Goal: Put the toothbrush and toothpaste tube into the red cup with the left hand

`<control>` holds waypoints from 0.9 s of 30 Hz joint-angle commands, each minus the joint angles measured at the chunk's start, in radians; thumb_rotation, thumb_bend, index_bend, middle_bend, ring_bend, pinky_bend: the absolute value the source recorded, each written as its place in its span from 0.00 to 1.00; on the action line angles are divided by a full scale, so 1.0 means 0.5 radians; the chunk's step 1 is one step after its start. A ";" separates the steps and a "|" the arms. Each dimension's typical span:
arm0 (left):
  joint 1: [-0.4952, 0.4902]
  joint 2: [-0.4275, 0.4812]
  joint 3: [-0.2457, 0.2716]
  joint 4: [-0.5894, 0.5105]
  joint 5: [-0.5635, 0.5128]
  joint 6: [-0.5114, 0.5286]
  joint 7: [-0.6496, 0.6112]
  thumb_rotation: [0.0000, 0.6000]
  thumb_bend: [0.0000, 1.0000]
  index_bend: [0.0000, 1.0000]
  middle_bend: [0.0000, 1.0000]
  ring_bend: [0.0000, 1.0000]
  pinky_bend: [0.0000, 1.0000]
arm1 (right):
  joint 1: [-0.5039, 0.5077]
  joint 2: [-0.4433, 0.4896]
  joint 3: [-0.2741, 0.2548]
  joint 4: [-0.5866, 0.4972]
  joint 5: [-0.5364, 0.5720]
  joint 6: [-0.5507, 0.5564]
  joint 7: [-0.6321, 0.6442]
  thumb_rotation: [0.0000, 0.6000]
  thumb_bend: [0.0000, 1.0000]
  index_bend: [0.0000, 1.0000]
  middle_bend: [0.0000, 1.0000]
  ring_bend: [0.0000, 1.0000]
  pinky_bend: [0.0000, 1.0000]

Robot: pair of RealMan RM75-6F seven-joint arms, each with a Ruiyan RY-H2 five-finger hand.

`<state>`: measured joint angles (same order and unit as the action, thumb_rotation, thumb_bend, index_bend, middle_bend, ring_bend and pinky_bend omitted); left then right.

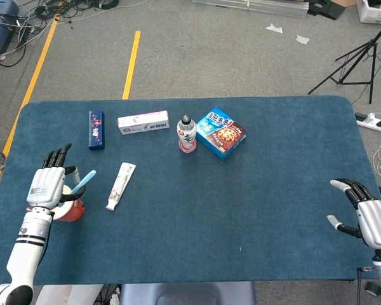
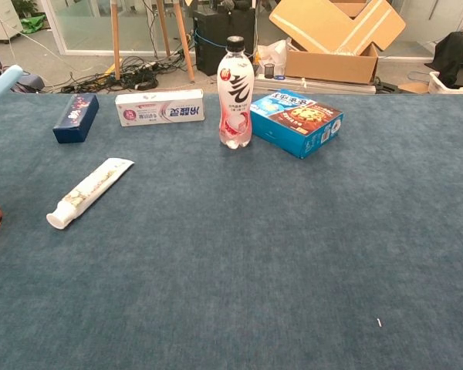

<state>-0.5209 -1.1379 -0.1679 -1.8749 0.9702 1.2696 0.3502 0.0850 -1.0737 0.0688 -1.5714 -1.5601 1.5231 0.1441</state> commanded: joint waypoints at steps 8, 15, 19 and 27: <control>0.059 -0.003 -0.008 0.054 -0.009 -0.023 -0.109 1.00 0.36 0.61 0.00 0.00 0.00 | 0.002 -0.006 -0.005 -0.005 -0.008 -0.001 -0.019 1.00 0.12 0.26 0.24 0.22 0.60; 0.084 -0.039 -0.009 0.118 -0.026 -0.063 -0.175 1.00 0.36 0.61 0.00 0.00 0.00 | 0.002 -0.007 -0.005 -0.006 -0.007 0.001 -0.020 1.00 0.12 0.26 0.24 0.22 0.59; 0.091 -0.066 -0.013 0.166 -0.029 -0.095 -0.219 1.00 0.36 0.61 0.00 0.00 0.00 | 0.000 -0.005 -0.004 -0.005 -0.005 0.004 -0.015 1.00 0.12 0.26 0.24 0.22 0.59; 0.103 -0.101 -0.021 0.243 -0.034 -0.138 -0.271 1.00 0.36 0.60 0.00 0.00 0.00 | -0.004 0.000 -0.003 -0.004 -0.008 0.015 -0.002 1.00 0.12 0.26 0.24 0.22 0.59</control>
<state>-0.4700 -1.1870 -0.1776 -1.7547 0.9539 1.2022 0.2159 0.0828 -1.0737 0.0673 -1.5734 -1.5639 1.5307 0.1433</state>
